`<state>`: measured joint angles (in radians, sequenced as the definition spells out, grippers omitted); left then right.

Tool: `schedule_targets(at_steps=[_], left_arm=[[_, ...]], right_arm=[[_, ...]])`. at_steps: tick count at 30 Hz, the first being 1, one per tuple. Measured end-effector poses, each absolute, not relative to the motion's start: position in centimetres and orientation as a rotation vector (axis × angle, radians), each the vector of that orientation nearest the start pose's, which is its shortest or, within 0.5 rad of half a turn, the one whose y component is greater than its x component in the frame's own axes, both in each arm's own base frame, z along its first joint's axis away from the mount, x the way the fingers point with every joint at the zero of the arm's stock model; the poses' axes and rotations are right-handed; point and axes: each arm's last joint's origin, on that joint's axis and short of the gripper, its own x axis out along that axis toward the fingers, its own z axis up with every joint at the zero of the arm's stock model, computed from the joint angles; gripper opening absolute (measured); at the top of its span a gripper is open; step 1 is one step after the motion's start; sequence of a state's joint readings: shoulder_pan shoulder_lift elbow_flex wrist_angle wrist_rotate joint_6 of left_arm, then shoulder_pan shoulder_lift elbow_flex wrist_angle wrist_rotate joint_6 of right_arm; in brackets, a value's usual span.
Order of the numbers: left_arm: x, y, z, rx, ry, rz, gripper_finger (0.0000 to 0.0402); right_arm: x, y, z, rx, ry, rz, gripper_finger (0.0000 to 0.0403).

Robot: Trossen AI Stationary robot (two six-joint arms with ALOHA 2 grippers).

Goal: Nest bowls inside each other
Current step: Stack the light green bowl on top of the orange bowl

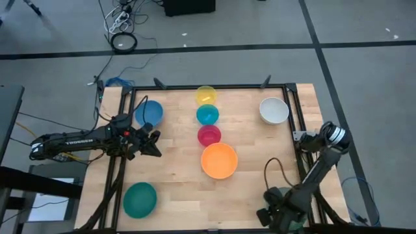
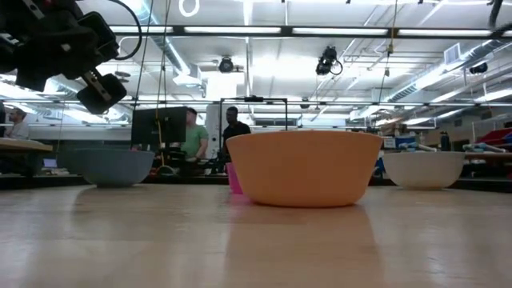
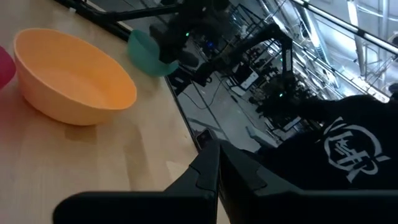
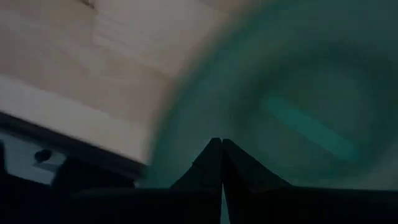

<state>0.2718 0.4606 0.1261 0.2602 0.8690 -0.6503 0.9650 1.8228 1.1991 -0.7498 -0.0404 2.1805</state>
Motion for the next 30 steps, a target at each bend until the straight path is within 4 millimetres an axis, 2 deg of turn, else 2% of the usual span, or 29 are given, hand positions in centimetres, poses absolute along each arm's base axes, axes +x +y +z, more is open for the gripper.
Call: schedule_targets(at_steps=[5,11,14,18,23,30], left_arm=[[12.2,1.1,19.2,-0.681,0.252,-0.558,0.0021],[12.2,1.1,19.2,-0.696,0.255,-0.557,0.0021],[12.2,1.1,19.2,-0.712,0.26,-0.555,0.0021],[12.2,1.1,19.2,-0.719,0.262,-0.555,0.0021],[12.2,1.1,19.2,-0.719,0.271,-0.577,0.0021],[12.2,1.0,19.2,-0.697,0.27,-0.597,0.0021]], right_arm=[[22.3,26.2,14.6,1.086,1.345,-0.729,0.0],[25.5,21.3,14.1,0.964,1.239,-0.729,0.0],[26.5,18.9,14.1,0.9,1.245,-0.739,0.0],[26.7,15.9,14.2,0.835,1.231,-0.789,0.0],[26.3,12.4,15.0,0.807,1.172,-0.84,0.0],[25.9,10.7,19.3,0.814,1.039,-0.734,0.0002]])
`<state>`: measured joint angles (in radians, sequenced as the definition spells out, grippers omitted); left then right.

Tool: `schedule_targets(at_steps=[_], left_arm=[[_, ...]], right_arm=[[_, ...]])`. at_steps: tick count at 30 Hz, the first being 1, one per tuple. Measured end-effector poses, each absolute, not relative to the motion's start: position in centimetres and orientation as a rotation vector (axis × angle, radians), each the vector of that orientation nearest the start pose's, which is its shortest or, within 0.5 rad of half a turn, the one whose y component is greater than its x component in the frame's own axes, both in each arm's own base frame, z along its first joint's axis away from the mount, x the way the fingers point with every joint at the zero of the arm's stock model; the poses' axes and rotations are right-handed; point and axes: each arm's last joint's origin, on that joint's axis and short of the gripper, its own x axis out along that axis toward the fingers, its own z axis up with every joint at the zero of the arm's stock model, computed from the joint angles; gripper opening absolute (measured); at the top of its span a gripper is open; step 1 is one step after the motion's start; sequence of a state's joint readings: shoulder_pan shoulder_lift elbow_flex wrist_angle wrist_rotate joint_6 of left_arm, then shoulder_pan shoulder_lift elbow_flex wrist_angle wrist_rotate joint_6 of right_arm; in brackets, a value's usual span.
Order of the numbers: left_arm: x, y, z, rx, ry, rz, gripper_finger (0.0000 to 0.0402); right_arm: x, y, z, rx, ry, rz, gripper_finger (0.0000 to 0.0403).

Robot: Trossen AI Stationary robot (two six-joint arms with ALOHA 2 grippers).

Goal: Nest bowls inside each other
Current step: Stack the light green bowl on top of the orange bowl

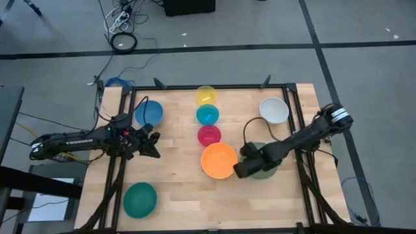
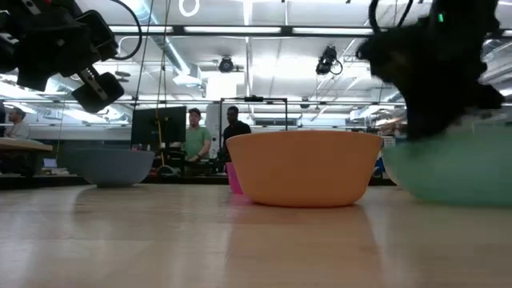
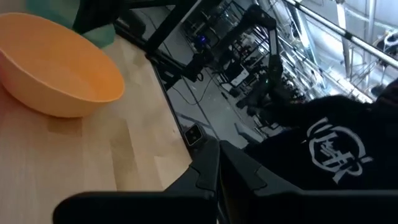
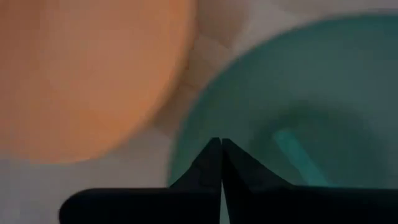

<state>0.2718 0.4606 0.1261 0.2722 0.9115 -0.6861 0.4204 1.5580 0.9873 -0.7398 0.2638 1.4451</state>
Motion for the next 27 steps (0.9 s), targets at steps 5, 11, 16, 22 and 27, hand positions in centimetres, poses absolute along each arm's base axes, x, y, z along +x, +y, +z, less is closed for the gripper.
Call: schedule_targets(at_steps=[5,11,16,22,27], left_arm=[[12.2,1.0,19.1,-0.681,0.268,-0.599,0.0021],[12.2,1.0,19.1,-0.67,0.267,-0.609,0.0021],[12.1,1.0,19.1,-0.652,0.267,-0.625,0.0021],[12.1,1.0,19.1,-0.651,0.268,-0.627,0.0021],[12.1,1.0,19.1,-0.651,0.268,-0.627,0.0021]], right_arm=[[25.4,10.3,21.8,0.89,1.061,-0.659,0.0033],[25.5,11.7,22.0,0.954,1.184,-0.622,0.0107],[26.1,12.7,20.9,0.967,1.256,-0.624,0.0151],[26.9,13.6,18.9,0.962,1.313,-0.63,0.0161],[27.1,13.7,17.9,0.912,1.347,-0.624,0.0101]])
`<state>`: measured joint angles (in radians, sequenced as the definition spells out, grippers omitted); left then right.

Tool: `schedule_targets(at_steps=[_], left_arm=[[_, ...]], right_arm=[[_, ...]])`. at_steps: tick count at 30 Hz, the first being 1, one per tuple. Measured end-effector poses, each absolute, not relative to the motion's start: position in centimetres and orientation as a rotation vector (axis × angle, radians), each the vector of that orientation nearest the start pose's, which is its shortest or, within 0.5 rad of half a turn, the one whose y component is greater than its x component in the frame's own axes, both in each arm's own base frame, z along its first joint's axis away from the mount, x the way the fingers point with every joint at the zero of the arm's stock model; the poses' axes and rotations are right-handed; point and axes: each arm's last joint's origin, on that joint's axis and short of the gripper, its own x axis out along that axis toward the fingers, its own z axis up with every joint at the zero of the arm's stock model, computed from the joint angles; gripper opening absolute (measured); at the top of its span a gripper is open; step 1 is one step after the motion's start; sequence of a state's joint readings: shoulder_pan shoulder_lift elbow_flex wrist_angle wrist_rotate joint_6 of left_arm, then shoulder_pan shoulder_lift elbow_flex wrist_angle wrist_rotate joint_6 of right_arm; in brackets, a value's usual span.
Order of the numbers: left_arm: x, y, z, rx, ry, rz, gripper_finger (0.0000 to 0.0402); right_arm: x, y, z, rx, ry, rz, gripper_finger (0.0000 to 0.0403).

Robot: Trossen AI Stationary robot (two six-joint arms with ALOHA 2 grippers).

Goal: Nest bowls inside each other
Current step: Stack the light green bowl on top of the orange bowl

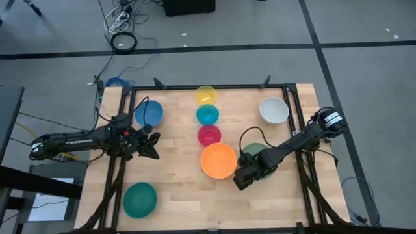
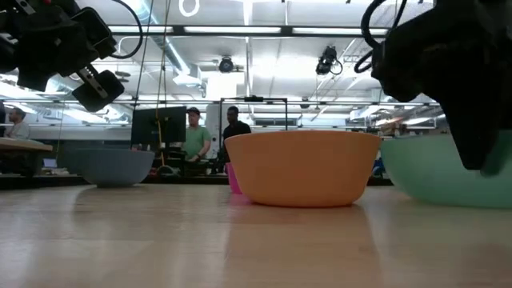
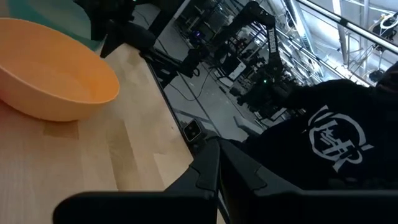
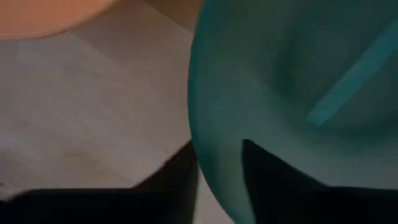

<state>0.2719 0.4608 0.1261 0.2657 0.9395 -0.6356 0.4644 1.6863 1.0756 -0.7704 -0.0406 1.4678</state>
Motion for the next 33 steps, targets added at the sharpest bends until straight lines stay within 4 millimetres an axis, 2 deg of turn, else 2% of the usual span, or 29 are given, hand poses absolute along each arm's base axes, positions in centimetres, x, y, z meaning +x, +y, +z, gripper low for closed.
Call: schedule_targets(at_steps=[2,4,9,12,15,20,27,30,33], left_arm=[[12.1,1.0,19.1,-0.651,0.269,-0.628,0.0021],[12.1,1.0,19.1,-0.652,0.268,-0.628,0.0021],[12.1,1.0,19.1,-0.654,0.269,-0.627,0.0021],[12.1,1.0,19.1,-0.653,0.267,-0.627,0.0021],[12.1,1.0,19.2,-0.65,0.264,-0.626,0.0021],[12.1,1.0,19.2,-0.648,0.263,-0.625,0.0021],[12.1,1.0,19.2,-0.646,0.259,-0.624,0.0021],[12.1,1.0,19.2,-0.647,0.261,-0.623,0.0021],[12.1,1.0,19.2,-0.647,0.261,-0.624,0.0021]], right_arm=[[27.2,13.6,18.2,0.882,1.321,-0.611,0.0038],[27.3,13.2,19.2,0.862,1.299,-0.619,0.0014],[28.2,12.7,23.4,0.767,1.26,-0.638,0.0002],[29.3,12.8,26.1,0.757,1.174,-0.583,0.0001],[30.7,12.9,27.5,0.732,1.132,-0.544,0.0001],[34.8,13.1,26.8,0.645,1.163,-0.481,0.0001],[41.8,11.8,25.5,0.541,1.183,-0.342,0.0],[43.6,11.6,25.7,0.53,1.179,-0.292,0.0],[44.3,11.6,26.8,0.487,1.18,-0.304,0.0]])
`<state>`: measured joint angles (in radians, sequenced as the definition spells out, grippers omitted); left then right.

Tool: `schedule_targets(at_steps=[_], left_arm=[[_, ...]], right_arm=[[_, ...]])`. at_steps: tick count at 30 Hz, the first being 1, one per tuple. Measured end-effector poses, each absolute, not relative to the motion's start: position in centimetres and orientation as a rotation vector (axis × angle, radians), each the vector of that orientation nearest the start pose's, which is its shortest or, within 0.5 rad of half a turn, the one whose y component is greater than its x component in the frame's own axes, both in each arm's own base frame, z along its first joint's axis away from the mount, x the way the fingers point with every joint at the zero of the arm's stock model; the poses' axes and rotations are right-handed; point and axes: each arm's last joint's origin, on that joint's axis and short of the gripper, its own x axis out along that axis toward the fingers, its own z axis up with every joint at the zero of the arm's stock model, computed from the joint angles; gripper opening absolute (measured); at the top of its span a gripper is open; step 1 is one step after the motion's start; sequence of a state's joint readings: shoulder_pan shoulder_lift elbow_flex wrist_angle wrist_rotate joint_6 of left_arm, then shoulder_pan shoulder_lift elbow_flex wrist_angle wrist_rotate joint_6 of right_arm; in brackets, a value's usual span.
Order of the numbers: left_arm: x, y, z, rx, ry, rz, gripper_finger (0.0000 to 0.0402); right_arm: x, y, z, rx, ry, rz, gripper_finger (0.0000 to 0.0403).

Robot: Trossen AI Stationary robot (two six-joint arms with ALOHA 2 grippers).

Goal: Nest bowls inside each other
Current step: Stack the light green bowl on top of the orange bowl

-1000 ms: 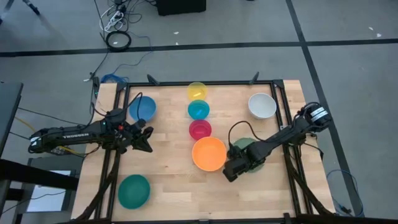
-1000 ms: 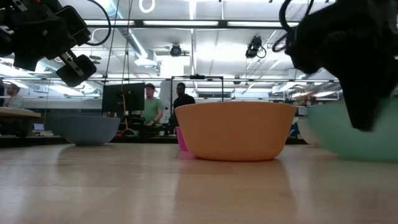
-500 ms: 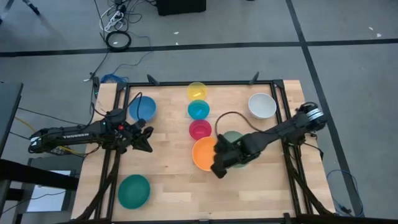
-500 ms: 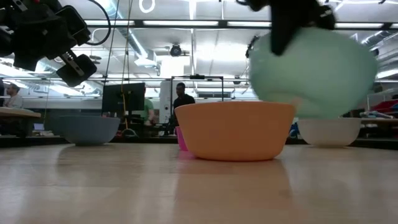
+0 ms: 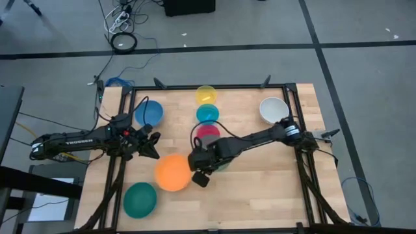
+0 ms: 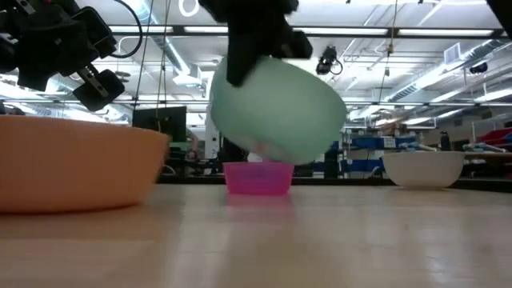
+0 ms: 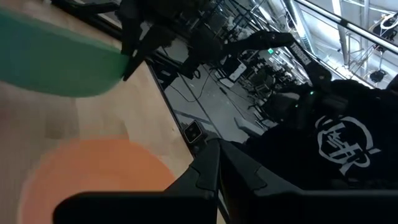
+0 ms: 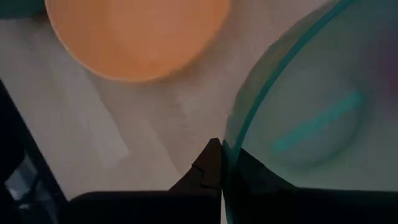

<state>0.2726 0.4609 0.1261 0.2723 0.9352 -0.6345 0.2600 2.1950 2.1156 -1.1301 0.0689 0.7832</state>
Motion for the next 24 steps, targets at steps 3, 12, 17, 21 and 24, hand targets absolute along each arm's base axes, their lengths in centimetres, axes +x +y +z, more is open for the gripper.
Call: schedule_targets(at_steps=[3,12,17,21,24], left_arm=[[12.1,1.0,19.2,-0.635,0.258,-0.628,0.0021],[12.1,1.0,18.0,-0.754,0.366,-0.517,0.0021],[11.7,-0.5,16.1,-0.899,0.62,-0.45,0.0021],[11.7,-2.0,16.4,-0.988,0.721,-0.449,0.0021],[11.7,-3.1,16.7,-1.063,0.778,-0.437,0.0021]], right_arm=[[44.3,11.5,29.2,0.497,1.124,-0.283,0.0],[44.2,12.3,30.9,0.5,1.067,-0.256,0.0],[43.0,11.9,31.9,0.427,1.061,-0.325,0.0],[42.5,10.9,32.7,0.403,1.057,-0.351,0.0],[42.2,10.4,33.3,0.391,1.043,-0.361,0.0]])
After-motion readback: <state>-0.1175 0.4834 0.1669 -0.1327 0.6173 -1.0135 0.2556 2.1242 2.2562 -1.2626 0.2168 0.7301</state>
